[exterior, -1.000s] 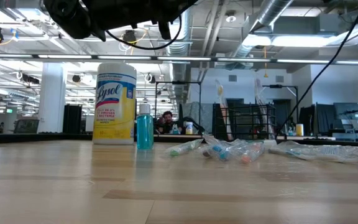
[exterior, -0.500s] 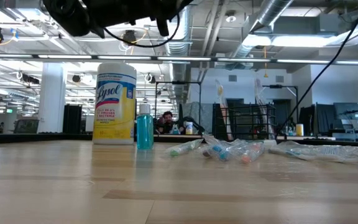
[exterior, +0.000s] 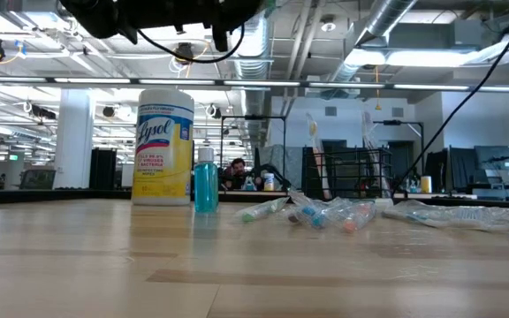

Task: Pick & Place toothbrushing station
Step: Put the right green toothbrush into the black wire organizer

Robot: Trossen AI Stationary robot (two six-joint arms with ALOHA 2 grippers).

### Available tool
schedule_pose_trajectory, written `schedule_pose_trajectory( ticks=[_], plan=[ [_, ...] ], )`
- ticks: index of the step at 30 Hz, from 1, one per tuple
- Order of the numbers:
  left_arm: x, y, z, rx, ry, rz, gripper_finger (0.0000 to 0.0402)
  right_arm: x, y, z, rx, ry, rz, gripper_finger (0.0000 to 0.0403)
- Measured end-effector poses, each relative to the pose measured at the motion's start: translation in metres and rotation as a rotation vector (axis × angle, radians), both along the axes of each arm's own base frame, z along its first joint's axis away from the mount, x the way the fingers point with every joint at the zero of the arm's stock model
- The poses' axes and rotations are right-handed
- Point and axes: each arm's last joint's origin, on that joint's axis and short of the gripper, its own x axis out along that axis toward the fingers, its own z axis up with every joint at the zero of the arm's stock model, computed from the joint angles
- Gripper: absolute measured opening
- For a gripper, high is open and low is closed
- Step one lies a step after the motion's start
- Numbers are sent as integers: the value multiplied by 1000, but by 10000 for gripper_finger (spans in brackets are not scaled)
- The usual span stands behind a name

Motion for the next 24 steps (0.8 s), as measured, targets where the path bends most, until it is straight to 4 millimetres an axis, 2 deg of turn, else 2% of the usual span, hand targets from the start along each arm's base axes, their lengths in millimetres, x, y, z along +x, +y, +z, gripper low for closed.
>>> schedule_pose_trajectory(
  ticks=[6, 15, 24],
  plan=[
    [-6, 4, 1, -5, 82, 14, 102, 0, -1, -2, 6, 25, -30, 5],
    [-11, 2, -2, -12, 170, 9, 102, -11, -7, 3, 25, 59, -95, 5],
    [-10, -11, -4, -10, 195, -33, 102, -8, -23, -9, 54, 176, -240, 5]
  ],
)
